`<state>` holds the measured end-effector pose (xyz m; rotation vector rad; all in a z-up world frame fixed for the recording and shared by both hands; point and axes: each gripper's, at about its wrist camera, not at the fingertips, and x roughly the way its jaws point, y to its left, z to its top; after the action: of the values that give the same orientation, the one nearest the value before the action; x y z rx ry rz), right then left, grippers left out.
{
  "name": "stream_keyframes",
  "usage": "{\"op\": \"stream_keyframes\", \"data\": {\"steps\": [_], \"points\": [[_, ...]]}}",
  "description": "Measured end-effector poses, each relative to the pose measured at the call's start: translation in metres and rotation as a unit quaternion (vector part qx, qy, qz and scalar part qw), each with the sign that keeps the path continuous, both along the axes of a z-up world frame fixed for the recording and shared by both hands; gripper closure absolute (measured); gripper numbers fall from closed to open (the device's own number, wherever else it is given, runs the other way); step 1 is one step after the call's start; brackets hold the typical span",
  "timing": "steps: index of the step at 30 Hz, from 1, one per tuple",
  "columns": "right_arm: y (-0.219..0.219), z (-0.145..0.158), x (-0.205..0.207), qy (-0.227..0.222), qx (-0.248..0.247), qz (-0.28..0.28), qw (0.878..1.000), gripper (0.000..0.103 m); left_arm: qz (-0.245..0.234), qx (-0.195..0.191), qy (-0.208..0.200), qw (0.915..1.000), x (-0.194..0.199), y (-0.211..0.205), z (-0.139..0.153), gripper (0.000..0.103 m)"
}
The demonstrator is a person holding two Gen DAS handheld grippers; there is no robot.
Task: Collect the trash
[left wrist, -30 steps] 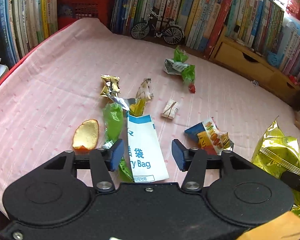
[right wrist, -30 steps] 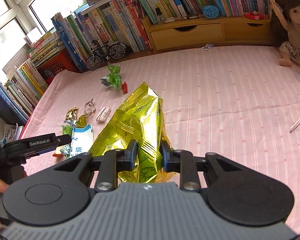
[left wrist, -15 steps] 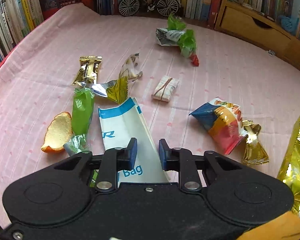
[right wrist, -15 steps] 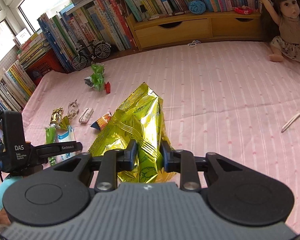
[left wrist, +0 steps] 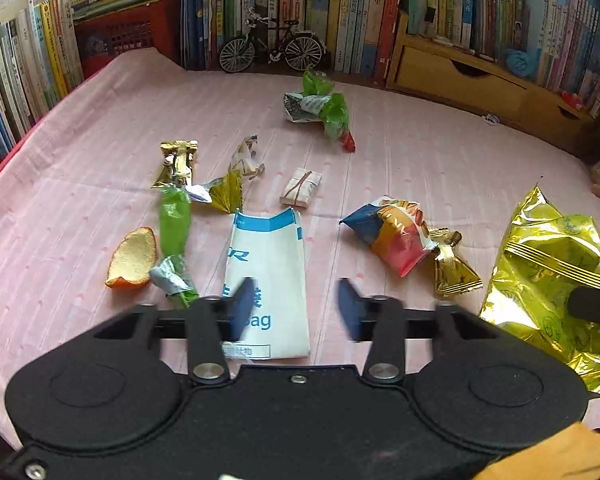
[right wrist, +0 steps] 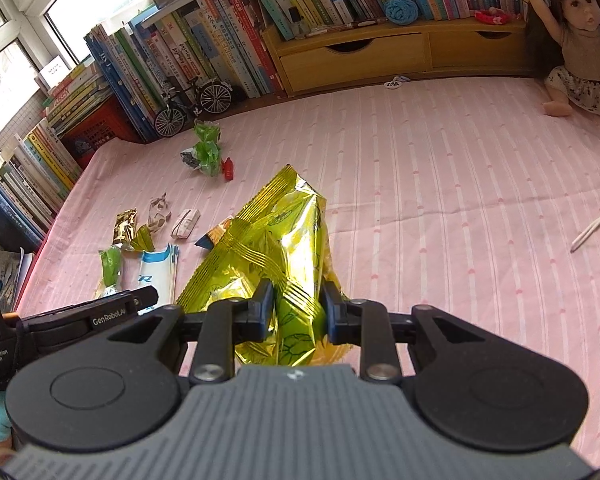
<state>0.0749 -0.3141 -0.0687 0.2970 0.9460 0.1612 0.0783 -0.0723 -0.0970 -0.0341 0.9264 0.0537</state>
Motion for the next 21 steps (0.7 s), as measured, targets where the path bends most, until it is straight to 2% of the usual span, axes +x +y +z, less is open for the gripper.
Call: {"op": "stream_keyframes", "data": {"steps": [1,3,7,11,13,14,15,17,19,21], "points": [[0.001,0.000,-0.001,0.001,0.001,0.001,1.000,0.072,0.009,0.012,-0.006,0.9999,-0.001,-0.001,-0.002,0.017],[0.001,-0.001,-0.004,0.002,0.001,0.001,1.000,0.072,0.019,0.017,-0.005,0.9997,0.003,0.001,-0.006,0.017],[-0.002,-0.004,-0.006,0.006,0.004,0.000,1.000,0.071,0.023,-0.006,0.017,0.9996,0.023,0.007,-0.020,0.016],[-0.009,-0.007,-0.005,0.010,0.005,-0.007,1.000,0.071,0.037,0.008,0.053,0.9979,0.047,0.010,-0.039,0.017],[-0.013,-0.008,-0.004,0.012,0.007,-0.011,1.000,0.071,0.041,-0.018,0.076,0.9961,0.052,0.015,-0.047,0.029],[-0.014,-0.009,-0.004,0.013,0.007,-0.013,1.000,0.071,0.043,-0.018,0.067,0.9967,0.050,0.015,-0.046,0.032],[-0.015,-0.009,-0.004,0.014,0.008,-0.015,1.000,0.071,0.035,-0.016,0.061,0.9974,0.048,0.013,-0.044,0.050],[-0.017,-0.010,-0.003,0.015,0.009,-0.019,1.000,0.071,0.022,-0.011,0.052,0.9983,0.044,0.009,-0.040,0.056],[-0.017,-0.010,-0.003,0.016,0.010,-0.020,1.000,0.071,0.012,-0.010,0.039,0.9991,0.040,0.006,-0.032,0.074],[-0.016,-0.010,-0.002,0.015,0.011,-0.020,1.000,0.071,0.010,-0.013,0.035,0.9992,0.037,0.005,-0.024,0.083]]}}
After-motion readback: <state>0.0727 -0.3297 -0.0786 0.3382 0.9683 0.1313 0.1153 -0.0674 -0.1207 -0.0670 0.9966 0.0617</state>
